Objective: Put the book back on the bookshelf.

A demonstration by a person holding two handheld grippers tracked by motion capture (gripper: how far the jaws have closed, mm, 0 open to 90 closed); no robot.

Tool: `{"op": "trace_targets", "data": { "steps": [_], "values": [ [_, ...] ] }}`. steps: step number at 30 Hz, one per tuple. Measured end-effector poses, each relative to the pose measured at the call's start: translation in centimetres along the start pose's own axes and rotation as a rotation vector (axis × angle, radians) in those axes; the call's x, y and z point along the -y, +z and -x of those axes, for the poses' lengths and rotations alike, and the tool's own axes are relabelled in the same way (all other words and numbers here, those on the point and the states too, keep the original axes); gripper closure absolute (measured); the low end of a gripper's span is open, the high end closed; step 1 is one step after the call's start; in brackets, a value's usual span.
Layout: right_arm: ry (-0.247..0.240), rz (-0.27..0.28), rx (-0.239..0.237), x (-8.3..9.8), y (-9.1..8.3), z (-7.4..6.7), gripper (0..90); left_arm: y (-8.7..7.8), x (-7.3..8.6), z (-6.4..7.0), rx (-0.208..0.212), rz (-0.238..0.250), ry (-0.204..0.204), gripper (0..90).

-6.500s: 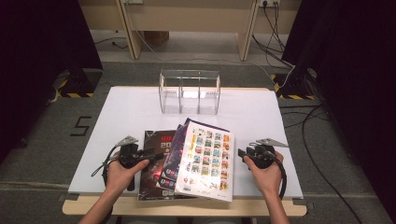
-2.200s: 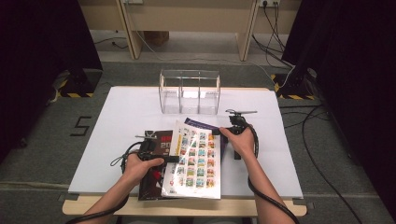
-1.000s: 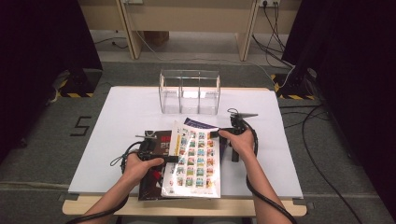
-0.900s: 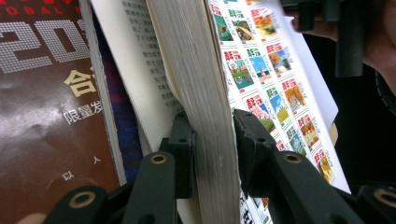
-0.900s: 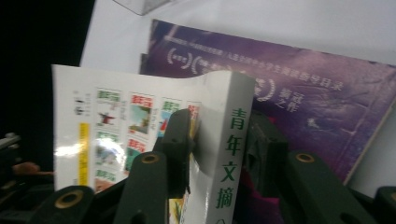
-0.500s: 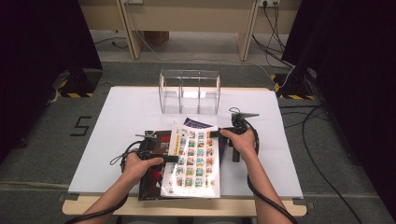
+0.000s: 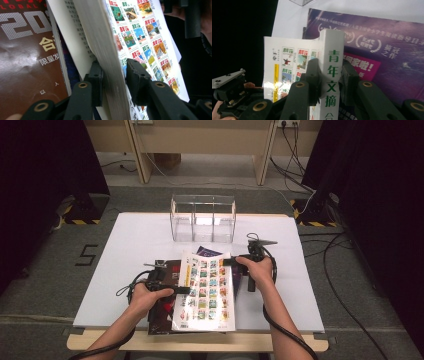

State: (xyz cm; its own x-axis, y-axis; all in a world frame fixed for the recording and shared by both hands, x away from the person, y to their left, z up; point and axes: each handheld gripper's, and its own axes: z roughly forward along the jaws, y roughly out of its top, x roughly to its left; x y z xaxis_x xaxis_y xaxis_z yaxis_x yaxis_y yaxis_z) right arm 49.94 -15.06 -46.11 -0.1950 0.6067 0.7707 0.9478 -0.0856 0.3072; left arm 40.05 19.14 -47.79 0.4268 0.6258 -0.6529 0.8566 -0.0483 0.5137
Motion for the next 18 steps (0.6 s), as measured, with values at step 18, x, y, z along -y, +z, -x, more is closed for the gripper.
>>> {"op": "trace_targets", "data": {
  "steps": [18],
  "values": [
    [-0.17, 0.117, -0.013, 1.0, -3.6, -5.8, 73.9, -6.3, 2.8, -0.4, -0.156, 0.248, 0.093, 35.0]
  ]
}}
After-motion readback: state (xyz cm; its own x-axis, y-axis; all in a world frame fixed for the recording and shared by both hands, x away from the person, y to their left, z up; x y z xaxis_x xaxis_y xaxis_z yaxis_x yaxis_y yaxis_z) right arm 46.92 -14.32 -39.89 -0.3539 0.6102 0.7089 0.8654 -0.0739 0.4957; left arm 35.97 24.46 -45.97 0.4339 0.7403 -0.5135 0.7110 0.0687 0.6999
